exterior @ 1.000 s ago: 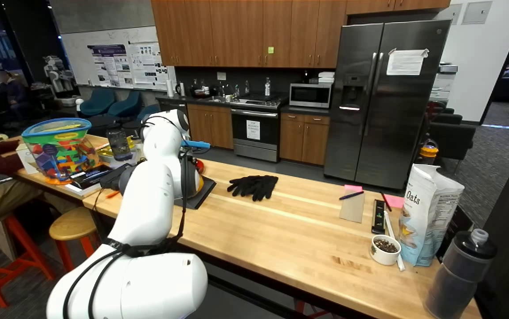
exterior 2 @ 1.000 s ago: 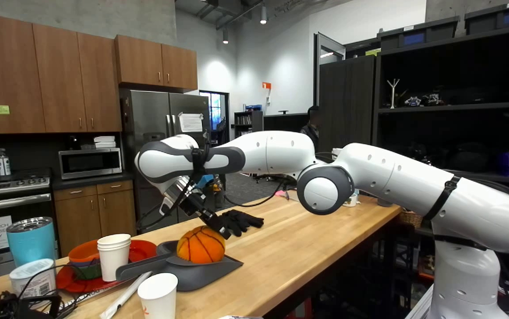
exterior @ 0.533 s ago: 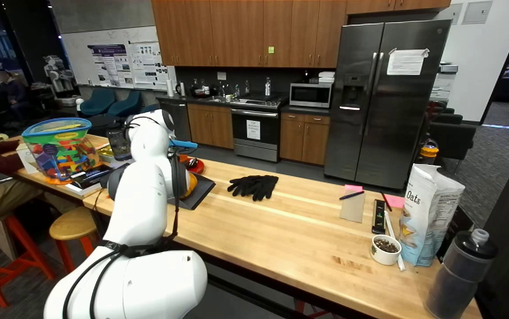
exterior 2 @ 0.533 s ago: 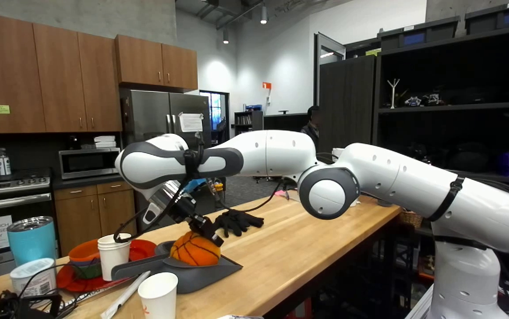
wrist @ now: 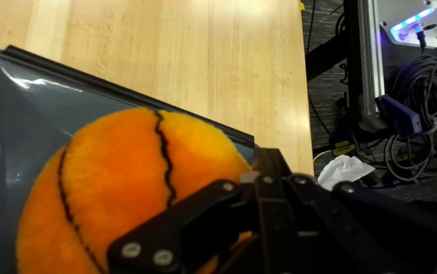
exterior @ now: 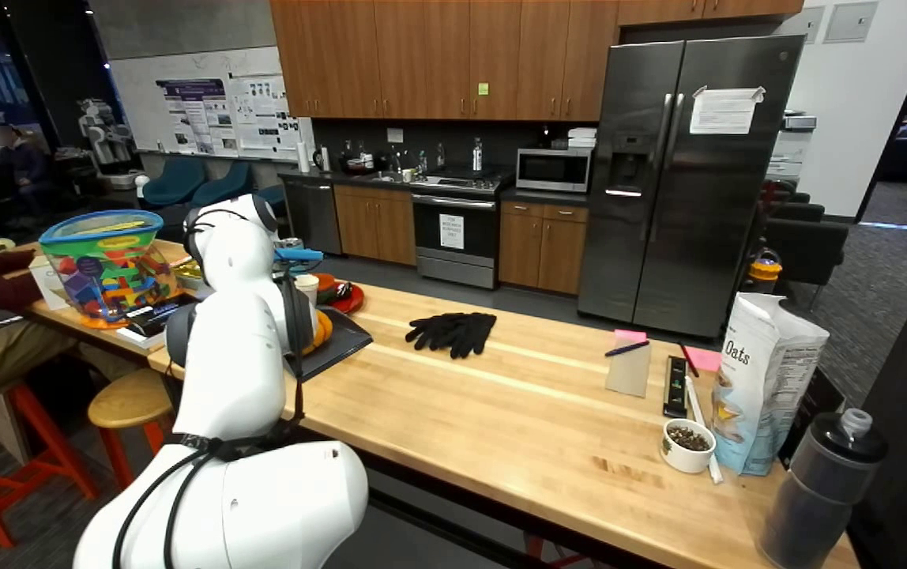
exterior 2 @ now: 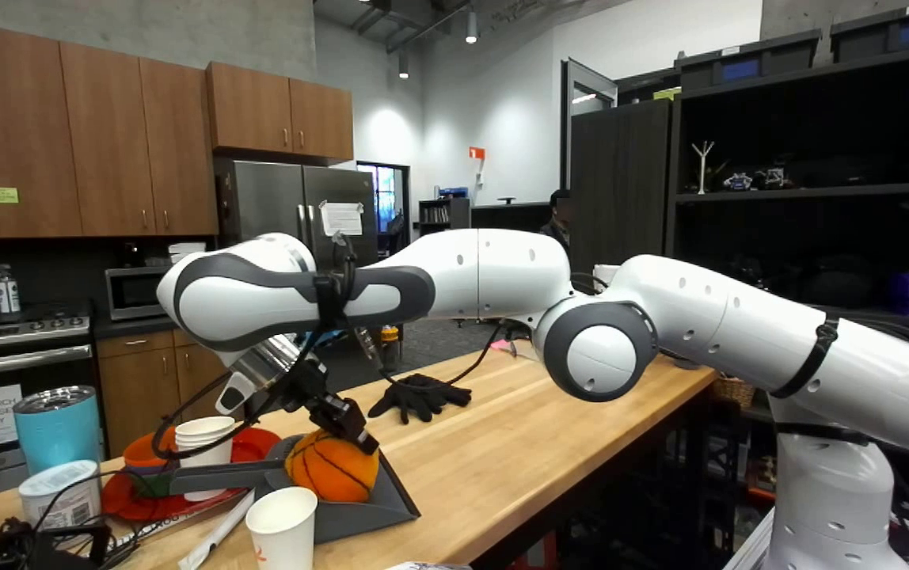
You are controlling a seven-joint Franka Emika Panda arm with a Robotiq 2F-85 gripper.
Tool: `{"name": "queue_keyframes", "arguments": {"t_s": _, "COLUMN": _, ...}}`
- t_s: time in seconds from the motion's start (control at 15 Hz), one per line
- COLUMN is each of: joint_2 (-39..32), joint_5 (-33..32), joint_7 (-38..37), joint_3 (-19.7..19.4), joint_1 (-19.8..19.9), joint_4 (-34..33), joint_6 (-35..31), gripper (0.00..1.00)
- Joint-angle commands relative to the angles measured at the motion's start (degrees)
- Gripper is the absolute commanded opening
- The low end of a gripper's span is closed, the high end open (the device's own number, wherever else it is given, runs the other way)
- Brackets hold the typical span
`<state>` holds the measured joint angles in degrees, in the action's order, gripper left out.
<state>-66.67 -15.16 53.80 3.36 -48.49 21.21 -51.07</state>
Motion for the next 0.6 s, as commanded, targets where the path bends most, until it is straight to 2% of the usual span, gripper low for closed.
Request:
{"name": "queue_keyframes", "arguments": {"t_s": 0.0, "joint_2": 3.0, "joint_5": -1.7, "joint_7": 0.7, "joint_3": -2.0, "joint_1": -1.1, "joint_4": 1.6, "joint_6": -2.8, "gripper": 0.0}}
{"name": "queue_keyframes", "arguments": {"t_s": 0.53, "joint_2": 8.0, "joint_5": -6.2, "joint_7": -2.8, "joint_3": -7.3, "joint_1": 0.6, "joint_4": 1.3, "joint_6": -6.6, "gripper": 0.0}}
